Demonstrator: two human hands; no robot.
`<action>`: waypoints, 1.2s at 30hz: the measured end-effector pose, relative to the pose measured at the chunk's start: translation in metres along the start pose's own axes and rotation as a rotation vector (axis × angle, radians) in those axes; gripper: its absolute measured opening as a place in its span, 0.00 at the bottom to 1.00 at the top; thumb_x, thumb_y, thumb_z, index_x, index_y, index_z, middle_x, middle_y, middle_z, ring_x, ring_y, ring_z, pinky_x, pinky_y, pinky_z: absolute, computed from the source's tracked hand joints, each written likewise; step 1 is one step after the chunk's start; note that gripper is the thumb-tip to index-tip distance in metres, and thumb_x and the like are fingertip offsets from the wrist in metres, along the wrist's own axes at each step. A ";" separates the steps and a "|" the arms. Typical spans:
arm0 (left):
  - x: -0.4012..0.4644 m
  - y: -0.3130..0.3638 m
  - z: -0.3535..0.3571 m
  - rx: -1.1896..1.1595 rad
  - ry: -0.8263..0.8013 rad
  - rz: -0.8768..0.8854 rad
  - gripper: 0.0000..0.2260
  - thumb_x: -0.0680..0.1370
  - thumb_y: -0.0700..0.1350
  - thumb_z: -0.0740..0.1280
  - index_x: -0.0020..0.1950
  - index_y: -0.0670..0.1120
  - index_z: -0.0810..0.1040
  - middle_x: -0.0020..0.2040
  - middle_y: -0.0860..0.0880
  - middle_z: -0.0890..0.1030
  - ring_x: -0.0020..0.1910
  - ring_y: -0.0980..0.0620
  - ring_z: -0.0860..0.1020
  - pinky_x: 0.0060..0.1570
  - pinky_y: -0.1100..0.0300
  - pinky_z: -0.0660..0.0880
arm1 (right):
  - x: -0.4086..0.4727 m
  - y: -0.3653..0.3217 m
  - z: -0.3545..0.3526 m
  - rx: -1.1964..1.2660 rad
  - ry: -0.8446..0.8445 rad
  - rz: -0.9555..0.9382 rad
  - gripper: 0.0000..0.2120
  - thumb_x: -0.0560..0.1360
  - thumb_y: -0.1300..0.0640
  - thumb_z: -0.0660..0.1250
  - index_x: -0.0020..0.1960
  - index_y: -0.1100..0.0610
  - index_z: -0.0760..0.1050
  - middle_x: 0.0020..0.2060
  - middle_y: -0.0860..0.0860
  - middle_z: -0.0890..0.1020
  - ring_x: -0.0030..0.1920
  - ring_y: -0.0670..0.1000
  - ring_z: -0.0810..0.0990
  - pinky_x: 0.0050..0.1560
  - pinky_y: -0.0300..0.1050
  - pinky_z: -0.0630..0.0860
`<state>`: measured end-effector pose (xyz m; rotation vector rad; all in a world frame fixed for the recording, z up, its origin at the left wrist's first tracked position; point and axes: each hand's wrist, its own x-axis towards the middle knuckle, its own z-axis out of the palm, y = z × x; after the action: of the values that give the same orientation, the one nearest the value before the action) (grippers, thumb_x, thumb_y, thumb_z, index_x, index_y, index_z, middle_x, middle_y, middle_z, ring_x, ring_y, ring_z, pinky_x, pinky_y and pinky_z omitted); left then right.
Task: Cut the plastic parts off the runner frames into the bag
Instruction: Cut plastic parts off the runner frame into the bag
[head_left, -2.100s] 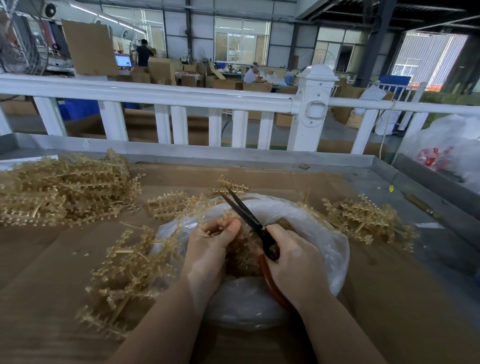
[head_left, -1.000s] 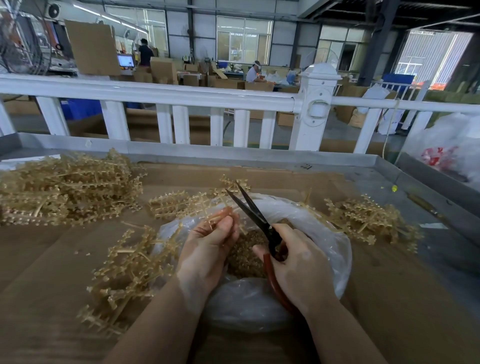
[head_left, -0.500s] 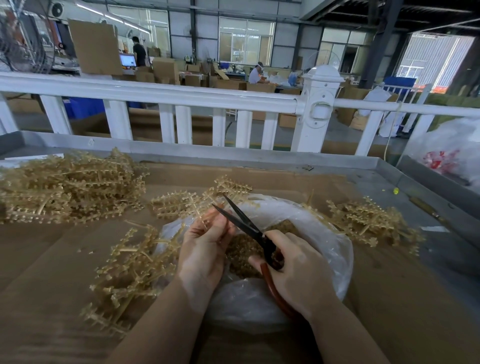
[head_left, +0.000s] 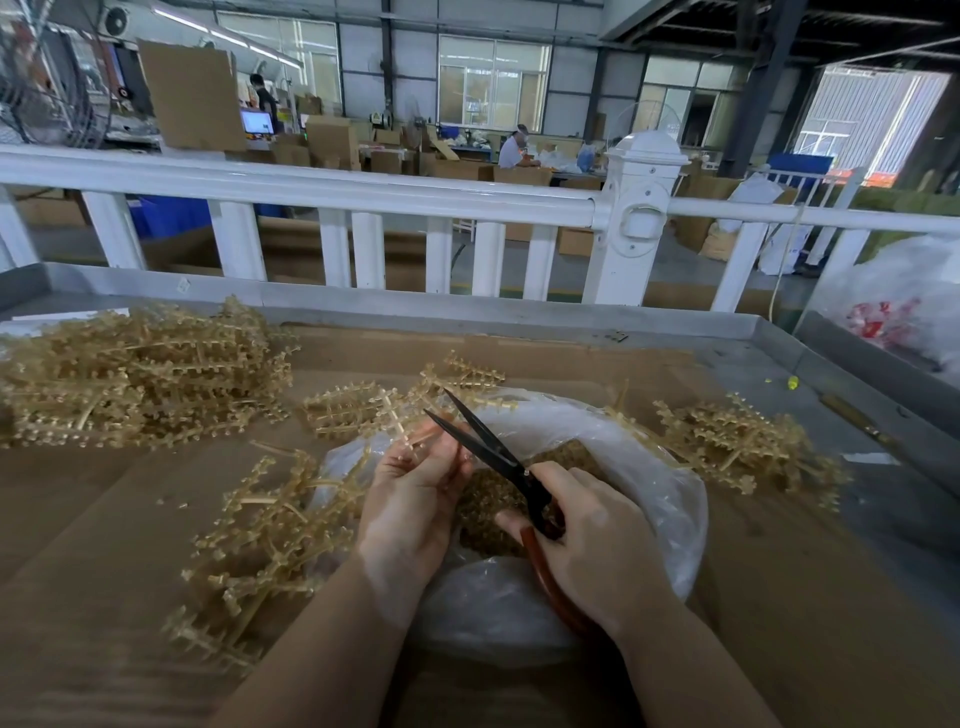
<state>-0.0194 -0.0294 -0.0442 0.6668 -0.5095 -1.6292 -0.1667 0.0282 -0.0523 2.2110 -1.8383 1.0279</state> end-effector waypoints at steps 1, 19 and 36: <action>0.000 0.000 -0.001 -0.006 0.009 -0.013 0.12 0.66 0.36 0.68 0.49 0.40 0.79 0.38 0.45 0.82 0.34 0.53 0.79 0.34 0.65 0.79 | 0.000 0.000 0.000 -0.007 0.005 -0.001 0.16 0.72 0.40 0.67 0.54 0.50 0.77 0.40 0.44 0.79 0.41 0.45 0.77 0.43 0.34 0.68; -0.004 0.003 0.000 -0.045 -0.100 -0.105 0.11 0.67 0.32 0.65 0.48 0.39 0.78 0.40 0.45 0.83 0.36 0.52 0.83 0.38 0.62 0.81 | -0.002 -0.001 0.001 -0.035 0.057 -0.012 0.16 0.72 0.40 0.65 0.52 0.51 0.77 0.39 0.45 0.79 0.41 0.46 0.77 0.42 0.35 0.70; -0.008 0.004 0.007 -0.027 0.017 -0.051 0.09 0.77 0.27 0.58 0.48 0.39 0.74 0.40 0.43 0.80 0.34 0.52 0.82 0.37 0.62 0.80 | -0.002 -0.003 0.000 -0.007 0.043 -0.021 0.16 0.71 0.39 0.64 0.51 0.49 0.77 0.37 0.43 0.77 0.37 0.41 0.71 0.40 0.25 0.60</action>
<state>-0.0206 -0.0221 -0.0350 0.6777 -0.4609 -1.6746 -0.1641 0.0303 -0.0523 2.1812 -1.7948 1.0550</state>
